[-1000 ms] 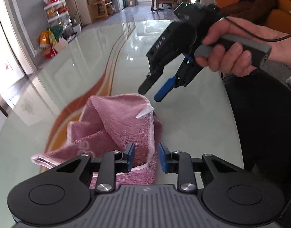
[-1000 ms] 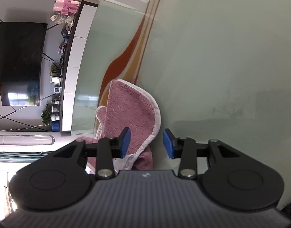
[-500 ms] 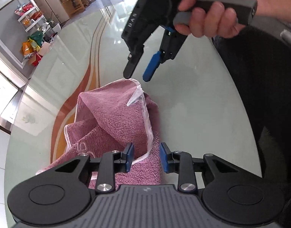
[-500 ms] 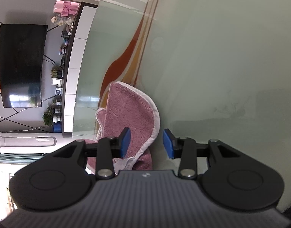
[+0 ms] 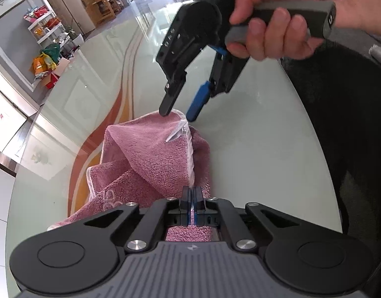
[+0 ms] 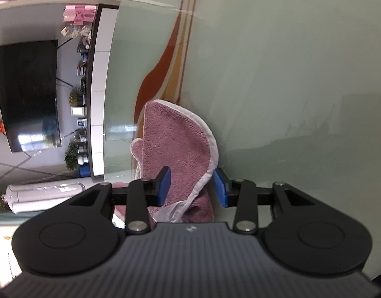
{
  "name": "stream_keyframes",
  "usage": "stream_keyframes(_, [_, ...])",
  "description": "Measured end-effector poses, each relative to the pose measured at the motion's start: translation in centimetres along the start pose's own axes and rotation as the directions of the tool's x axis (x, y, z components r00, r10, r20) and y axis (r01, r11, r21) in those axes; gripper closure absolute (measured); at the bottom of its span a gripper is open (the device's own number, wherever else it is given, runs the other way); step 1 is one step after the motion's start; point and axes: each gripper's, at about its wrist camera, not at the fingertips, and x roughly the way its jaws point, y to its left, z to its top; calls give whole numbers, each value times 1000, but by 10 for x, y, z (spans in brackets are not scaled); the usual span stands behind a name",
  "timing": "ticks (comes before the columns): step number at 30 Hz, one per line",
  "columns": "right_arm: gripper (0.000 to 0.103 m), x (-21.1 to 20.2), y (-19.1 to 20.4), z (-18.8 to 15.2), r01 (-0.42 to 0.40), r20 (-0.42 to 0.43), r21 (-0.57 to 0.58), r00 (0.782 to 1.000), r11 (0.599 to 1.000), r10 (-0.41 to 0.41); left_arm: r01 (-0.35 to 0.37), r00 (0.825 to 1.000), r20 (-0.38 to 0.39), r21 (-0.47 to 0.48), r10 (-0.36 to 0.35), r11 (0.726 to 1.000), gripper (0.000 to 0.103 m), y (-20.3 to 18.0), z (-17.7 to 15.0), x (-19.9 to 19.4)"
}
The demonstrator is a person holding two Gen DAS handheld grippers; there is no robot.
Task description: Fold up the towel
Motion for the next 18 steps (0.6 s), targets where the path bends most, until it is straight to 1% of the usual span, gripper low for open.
stream_keyframes(3, [66,2,0,-1,-9,6,43,1000,999,9,-4,1000,12,-7,4,1000,101,1,0,-4])
stream_keyframes(8, [66,7,-8,-10,-34,-28,115,999,993,38,-11,999,30,-19,12,1000,101,2,-2,-8])
stream_keyframes(11, [66,8,-10,-12,-52,-12,136,998,989,54,-12,999,34,-22,13,1000,101,2,-2,-8])
stream_keyframes(13, [67,5,-5,-6,-42,25,105,999,994,40,-8,999,34,-23,9,1000,101,0,-2,-8])
stream_keyframes(15, [73,1,2,1,-21,66,52,998,998,17,-4,999,34,-22,5,1000,101,-1,-3,-8])
stream_keyframes(16, [87,3,6,4,-9,68,25,998,1000,7,-4,999,35,-22,5,1000,101,-3,-3,-8])
stream_keyframes(17, [96,4,9,6,1,69,3,998,1000,-1,-4,999,36,-25,5,1000,101,-3,-4,-8])
stream_keyframes(18, [96,5,12,6,12,74,-17,997,1000,-10,-4,999,37,-31,5,1000,101,-4,-5,-8])
